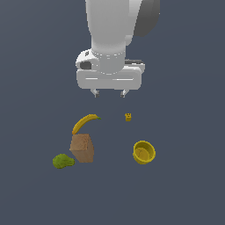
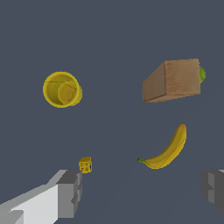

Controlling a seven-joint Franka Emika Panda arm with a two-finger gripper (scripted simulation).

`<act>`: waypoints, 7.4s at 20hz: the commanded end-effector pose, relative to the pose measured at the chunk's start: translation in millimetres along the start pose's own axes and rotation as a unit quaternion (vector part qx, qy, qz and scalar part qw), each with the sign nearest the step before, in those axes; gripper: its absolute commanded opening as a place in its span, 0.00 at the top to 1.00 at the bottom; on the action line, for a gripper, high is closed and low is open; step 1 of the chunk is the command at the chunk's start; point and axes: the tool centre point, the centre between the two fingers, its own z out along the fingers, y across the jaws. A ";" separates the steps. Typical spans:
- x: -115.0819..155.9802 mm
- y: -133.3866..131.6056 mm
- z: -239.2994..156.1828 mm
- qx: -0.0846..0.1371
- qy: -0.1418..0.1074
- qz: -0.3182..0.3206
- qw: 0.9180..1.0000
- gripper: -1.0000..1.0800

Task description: Pick up a designated object from a clutter of objects.

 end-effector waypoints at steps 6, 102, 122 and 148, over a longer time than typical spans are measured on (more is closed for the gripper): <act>-2.3 -1.7 2.8 -0.003 -0.005 0.002 1.000 0.04; -68.8 143.7 277.5 -0.002 -0.003 0.426 0.904 1.00; 10.7 10.0 128.6 -0.004 -0.002 0.427 0.904 1.00; 106.0 -138.8 -34.7 -0.002 -0.003 0.425 0.905 1.00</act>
